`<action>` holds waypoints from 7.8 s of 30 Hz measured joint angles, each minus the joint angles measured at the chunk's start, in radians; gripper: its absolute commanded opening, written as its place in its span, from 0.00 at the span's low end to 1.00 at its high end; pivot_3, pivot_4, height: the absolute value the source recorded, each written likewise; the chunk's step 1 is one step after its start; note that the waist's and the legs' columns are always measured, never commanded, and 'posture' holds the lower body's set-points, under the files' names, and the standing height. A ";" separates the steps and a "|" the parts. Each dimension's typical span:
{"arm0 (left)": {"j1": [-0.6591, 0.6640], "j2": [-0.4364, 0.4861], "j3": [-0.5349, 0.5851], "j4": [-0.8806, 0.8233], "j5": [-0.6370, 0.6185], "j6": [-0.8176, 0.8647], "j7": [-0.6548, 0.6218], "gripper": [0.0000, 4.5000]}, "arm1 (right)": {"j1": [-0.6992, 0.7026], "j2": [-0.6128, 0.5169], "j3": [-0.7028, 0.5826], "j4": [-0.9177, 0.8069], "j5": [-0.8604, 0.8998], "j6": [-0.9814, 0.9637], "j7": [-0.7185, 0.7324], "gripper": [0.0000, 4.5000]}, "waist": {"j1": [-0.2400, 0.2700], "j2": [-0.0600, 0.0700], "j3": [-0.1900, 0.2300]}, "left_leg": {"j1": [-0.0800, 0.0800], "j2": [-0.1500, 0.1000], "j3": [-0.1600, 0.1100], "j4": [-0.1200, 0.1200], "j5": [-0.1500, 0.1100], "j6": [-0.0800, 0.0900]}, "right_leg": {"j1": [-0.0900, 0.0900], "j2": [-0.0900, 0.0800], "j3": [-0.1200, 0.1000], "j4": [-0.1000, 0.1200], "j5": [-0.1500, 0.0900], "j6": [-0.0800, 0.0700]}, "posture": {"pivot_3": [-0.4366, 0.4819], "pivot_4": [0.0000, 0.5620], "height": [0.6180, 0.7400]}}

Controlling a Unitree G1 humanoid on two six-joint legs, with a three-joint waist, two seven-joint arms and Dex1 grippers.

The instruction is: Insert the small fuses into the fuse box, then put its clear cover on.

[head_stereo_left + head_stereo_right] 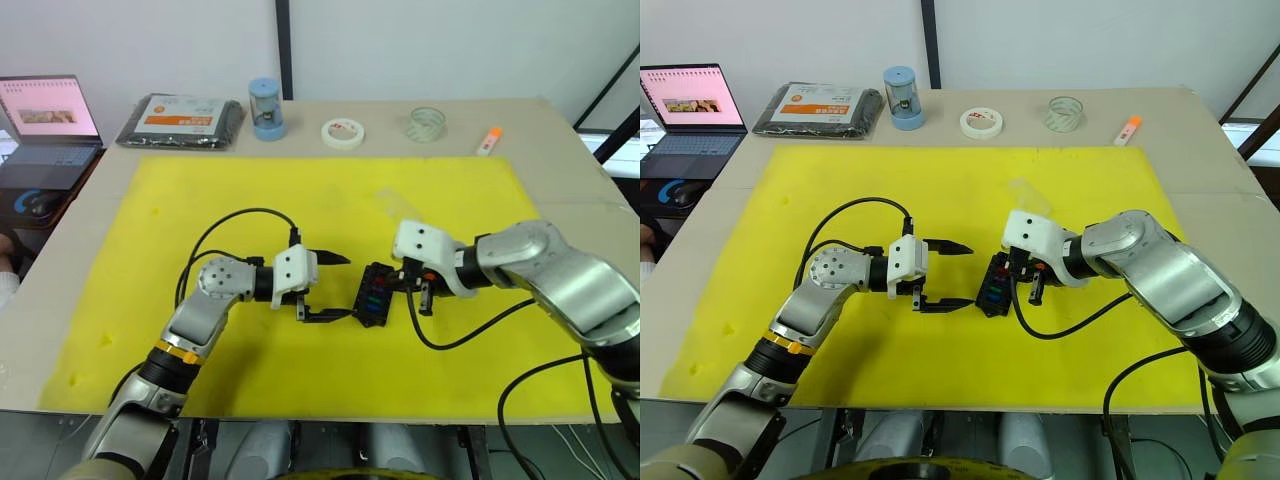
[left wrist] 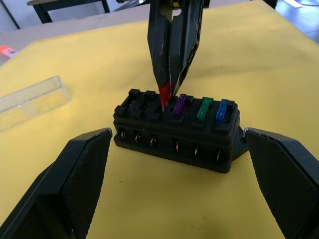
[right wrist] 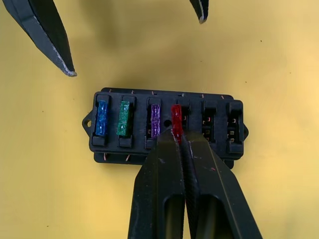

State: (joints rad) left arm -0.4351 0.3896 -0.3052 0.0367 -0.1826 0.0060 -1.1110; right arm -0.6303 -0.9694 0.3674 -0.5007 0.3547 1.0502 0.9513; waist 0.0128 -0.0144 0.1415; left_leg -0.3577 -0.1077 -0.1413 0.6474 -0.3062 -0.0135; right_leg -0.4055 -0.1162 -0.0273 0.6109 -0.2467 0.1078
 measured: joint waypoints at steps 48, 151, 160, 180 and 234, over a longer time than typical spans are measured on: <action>0.002 0.002 0.000 0.001 0.006 -0.015 0.002 0.99 | -0.012 0.005 -0.005 0.043 -0.010 -0.034 0.028 0.00 | 0.000 0.000 0.000 | 0.000 0.000 0.000 0.000 0.000 0.000 | 0.000 0.000 0.000 0.000 0.000 0.000 | 0.48 0.27 1.00; 0.007 -0.001 -0.007 0.001 0.022 -0.021 0.001 1.00 | 0.006 0.040 -0.034 0.063 -0.017 -0.107 0.049 0.38 | 0.000 0.000 0.000 | 0.000 0.000 0.000 0.000 0.000 0.000 | 0.000 0.000 0.000 0.000 0.000 0.000 | 0.48 0.27 1.00; 0.003 -0.009 -0.007 0.001 0.021 -0.018 0.002 1.00 | 0.020 0.028 -0.118 0.058 0.027 -0.115 0.086 0.29 | 0.001 0.000 0.000 | 0.000 0.000 0.000 0.000 0.000 0.000 | 0.000 0.000 0.000 0.000 0.000 0.000 | 0.48 0.27 1.00; -0.006 -0.006 -0.006 0.011 0.019 -0.015 -0.011 1.00 | 0.112 0.043 -0.141 0.033 0.036 -0.164 0.037 0.01 | 0.001 0.000 0.000 | 0.000 0.000 0.000 0.000 0.000 0.000 | 0.000 0.000 0.000 0.000 0.000 0.000 | 0.48 0.27 1.00; -0.006 0.005 -0.005 0.005 0.014 -0.012 -0.014 1.00 | 0.197 0.086 -0.133 0.054 -0.012 -0.213 -0.005 0.01 | 0.000 -0.001 -0.002 | 0.002 0.000 0.000 0.000 0.000 0.000 | 0.003 0.000 0.000 0.000 0.000 0.000 | 0.48 0.27 1.00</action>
State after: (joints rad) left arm -0.4407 0.3947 -0.3103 0.0421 -0.1683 -0.0055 -1.1254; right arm -0.4332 -0.8831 0.2342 -0.4470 0.3427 0.8369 0.9464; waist 0.0128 -0.0155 0.1393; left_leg -0.3555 -0.1075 -0.1418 0.6477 -0.3062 -0.0135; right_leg -0.4029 -0.1158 -0.0274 0.6111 -0.2467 0.1078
